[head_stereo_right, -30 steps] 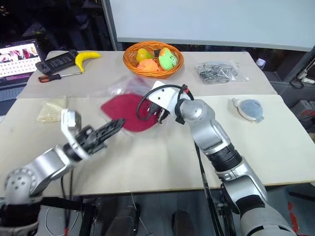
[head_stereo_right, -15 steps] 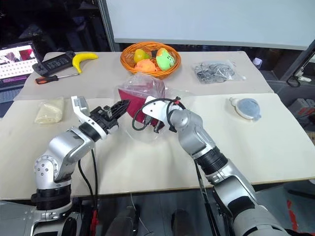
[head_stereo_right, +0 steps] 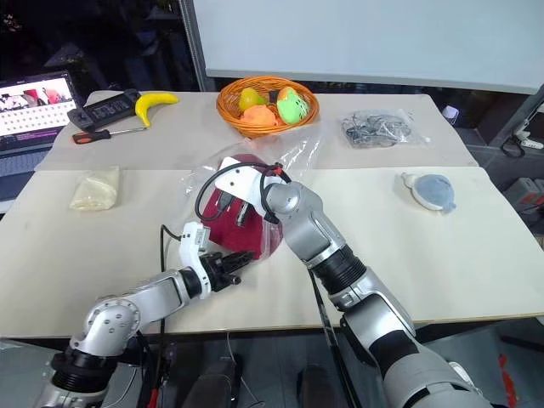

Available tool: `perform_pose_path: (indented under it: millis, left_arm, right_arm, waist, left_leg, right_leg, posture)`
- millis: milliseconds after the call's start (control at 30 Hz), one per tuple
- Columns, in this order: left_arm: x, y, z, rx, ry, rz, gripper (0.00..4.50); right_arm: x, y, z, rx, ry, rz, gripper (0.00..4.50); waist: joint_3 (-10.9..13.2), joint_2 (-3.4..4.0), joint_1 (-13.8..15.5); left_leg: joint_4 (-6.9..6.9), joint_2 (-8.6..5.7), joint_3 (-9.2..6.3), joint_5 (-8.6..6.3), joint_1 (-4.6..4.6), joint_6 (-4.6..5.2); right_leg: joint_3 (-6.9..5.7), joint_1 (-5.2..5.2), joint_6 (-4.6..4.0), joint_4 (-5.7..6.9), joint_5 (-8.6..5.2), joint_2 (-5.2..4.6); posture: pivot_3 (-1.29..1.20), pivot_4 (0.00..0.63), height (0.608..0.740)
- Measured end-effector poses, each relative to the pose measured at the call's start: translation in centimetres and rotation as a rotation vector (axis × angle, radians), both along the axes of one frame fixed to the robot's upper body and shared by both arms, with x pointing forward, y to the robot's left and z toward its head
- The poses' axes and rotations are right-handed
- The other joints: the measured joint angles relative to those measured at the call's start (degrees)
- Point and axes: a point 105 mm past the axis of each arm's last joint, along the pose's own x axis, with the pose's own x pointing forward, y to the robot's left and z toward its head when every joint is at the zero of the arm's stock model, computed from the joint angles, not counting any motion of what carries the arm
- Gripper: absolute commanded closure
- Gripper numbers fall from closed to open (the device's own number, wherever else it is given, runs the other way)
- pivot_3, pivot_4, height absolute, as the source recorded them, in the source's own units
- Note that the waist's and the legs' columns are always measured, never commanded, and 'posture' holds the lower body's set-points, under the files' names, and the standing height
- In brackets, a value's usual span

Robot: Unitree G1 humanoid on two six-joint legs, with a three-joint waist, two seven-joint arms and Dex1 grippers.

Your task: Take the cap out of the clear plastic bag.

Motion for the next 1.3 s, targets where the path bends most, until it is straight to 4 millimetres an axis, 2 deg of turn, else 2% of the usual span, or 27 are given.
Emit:
perform_pose_path:
  millis: [100, 200, 367, 533, 600, 800, 1033, 1300]
  left_arm:
    - [0.3, -0.7, 0.2, -0.016, 0.000, 0.000, 4.47]
    - [0.1, -0.2, 0.3, -0.042, 0.020, 0.009, 4.47]
    - [-1.8, 2.2, 1.1, -0.168, 0.103, 0.029, 4.47]
    - [-4.9, 5.8, 3.0, -0.288, 0.149, 0.068, 4.47]
    - [-6.0, 6.5, 3.7, -0.323, 0.157, 0.075, 4.47]
    - [-7.4, 6.9, 4.4, -0.382, 0.173, 0.088, 4.47]
    - [-9.9, 6.9, 5.7, -0.519, 0.096, 0.016, 4.47]
    - [-12.3, 6.8, 6.9, -0.501, 0.057, -0.101, 4.47]
  right_arm:
    - [0.1, 0.1, 0.2, -0.001, -0.004, -0.001, 4.50]
    - [0.1, 0.3, 0.4, 0.001, -0.010, 0.006, 4.50]
    - [0.0, 0.5, 0.4, 0.003, -0.016, 0.019, 4.50]
    - [-0.1, 0.7, 0.6, 0.006, -0.029, 0.034, 4.50]
    - [-0.1, 0.6, 0.6, 0.004, -0.031, 0.033, 4.50]
    - [-0.2, 0.9, 0.7, 0.007, -0.043, 0.051, 4.50]
    - [-0.3, 1.1, 0.8, 0.009, -0.052, 0.067, 4.50]
    - [-0.5, 1.4, 0.8, 0.015, -0.055, 0.088, 4.50]
  waist:
    - [0.00, -0.01, -0.14]
    - [0.00, -0.01, -0.69]
    - [0.00, 0.00, -1.53]
    - [0.01, 0.01, -1.99]
    - [0.02, 0.03, -1.90]
    - [0.02, 0.03, -1.07]
    - [0.02, 0.04, -1.33]
    - [0.03, 0.05, -1.20]
  left_leg:
    - [-0.02, 0.03, 0.00, 0.01, 0.00, 0.00]
    - [-0.08, 0.03, 0.00, 0.00, -0.01, 0.00]
    - [-0.17, 0.07, 0.01, -0.02, -0.07, 0.03]
    - [-0.16, 0.10, 0.00, -0.02, -0.06, 0.02]
    - [-0.16, 0.07, 0.01, -0.02, -0.06, 0.02]
    - [-0.16, 0.07, 0.03, -0.02, -0.06, 0.02]
    - [-0.30, 0.12, 0.07, -0.03, -0.05, 0.01]
    - [-0.37, 0.13, 0.09, -0.03, -0.05, 0.01]
  right_leg:
    - [0.01, -0.03, -0.01, 0.02, 0.01, 0.02]
    - [0.03, -0.07, -0.02, 0.02, 0.00, 0.02]
    - [0.07, -0.19, -0.03, 0.01, -0.01, 0.00]
    - [0.07, -0.18, -0.05, 0.01, -0.01, -0.02]
    - [0.06, -0.16, -0.05, -0.01, -0.01, -0.05]
    - [0.03, -0.16, -0.09, -0.03, -0.03, -0.04]
    - [0.03, -0.25, -0.20, -0.03, -0.09, -0.01]
    - [0.03, -0.29, -0.25, -0.05, -0.12, -0.03]
  posture:
    - [0.00, 0.150, 0.740]
    - [0.00, 0.150, 0.740]
    - [0.00, 0.150, 0.740]
    - [0.00, 0.150, 0.740]
    - [0.00, 0.150, 0.740]
    - [0.00, 0.150, 0.740]
    - [0.00, 0.150, 0.740]
    - [0.00, 0.150, 0.740]
